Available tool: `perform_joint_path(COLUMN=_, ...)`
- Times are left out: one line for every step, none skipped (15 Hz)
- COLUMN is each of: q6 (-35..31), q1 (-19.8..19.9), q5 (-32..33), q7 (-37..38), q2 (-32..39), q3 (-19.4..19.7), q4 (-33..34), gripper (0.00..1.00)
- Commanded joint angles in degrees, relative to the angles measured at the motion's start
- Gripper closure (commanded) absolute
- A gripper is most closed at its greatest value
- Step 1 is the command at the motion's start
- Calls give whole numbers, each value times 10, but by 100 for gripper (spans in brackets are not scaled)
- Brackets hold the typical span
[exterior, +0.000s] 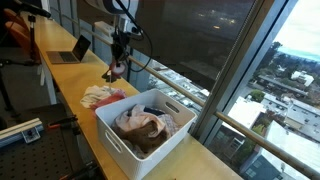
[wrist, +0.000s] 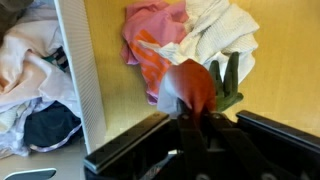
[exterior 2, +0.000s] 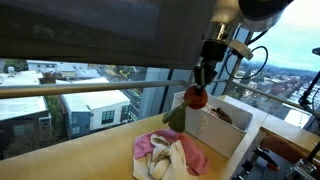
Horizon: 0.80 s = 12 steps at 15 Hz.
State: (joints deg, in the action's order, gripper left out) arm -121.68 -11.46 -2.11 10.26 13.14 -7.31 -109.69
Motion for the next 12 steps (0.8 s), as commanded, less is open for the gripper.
perform_joint_path(q6=-28, q1=0, q5=2, q7=5, q2=-22, q3=-5, q4=-37, gripper=64)
perform_joint_path(q6=-29, q1=2, q5=1, q7=4, q2=-25, q3=-4, q4=-40, gripper=59)
perform_joint_path(q6=-28, q1=5, q5=1, q7=1, q2=-28, q3=-2, q4=-41, gripper=51)
perform_joint_path(q6=-27, q1=10, q5=2, q7=-1, q2=-31, q3=2, q4=-40, gripper=45)
perform_joint_path(q6=-23, q1=19, q5=1, q7=-6, q2=-35, q3=8, q4=-37, gripper=36)
perform_joint_path(q6=-20, q1=27, q5=1, q7=-10, q2=-37, q3=14, q4=-32, gripper=30)
perform_joint_path(q6=-19, q1=40, q5=1, q7=-14, q2=-39, q3=25, q4=-27, gripper=21)
perform_joint_path(q6=-20, q1=54, q5=3, q7=-18, q2=-39, q3=36, q4=-22, gripper=15)
perform_joint_path(q6=-19, q1=69, q5=4, q7=-24, q2=-36, q3=48, q4=-16, gripper=7)
perform_joint_path(q6=-22, q1=85, q5=8, q7=-30, q2=-28, q3=62, q4=-10, gripper=1)
perform_joint_path(q6=-26, q1=102, q5=11, q7=-38, q2=-17, q3=76, q4=-3, gripper=0)
perform_joint_path(q6=-30, q1=116, q5=12, q7=-44, q2=-6, q3=88, q4=4, gripper=0)
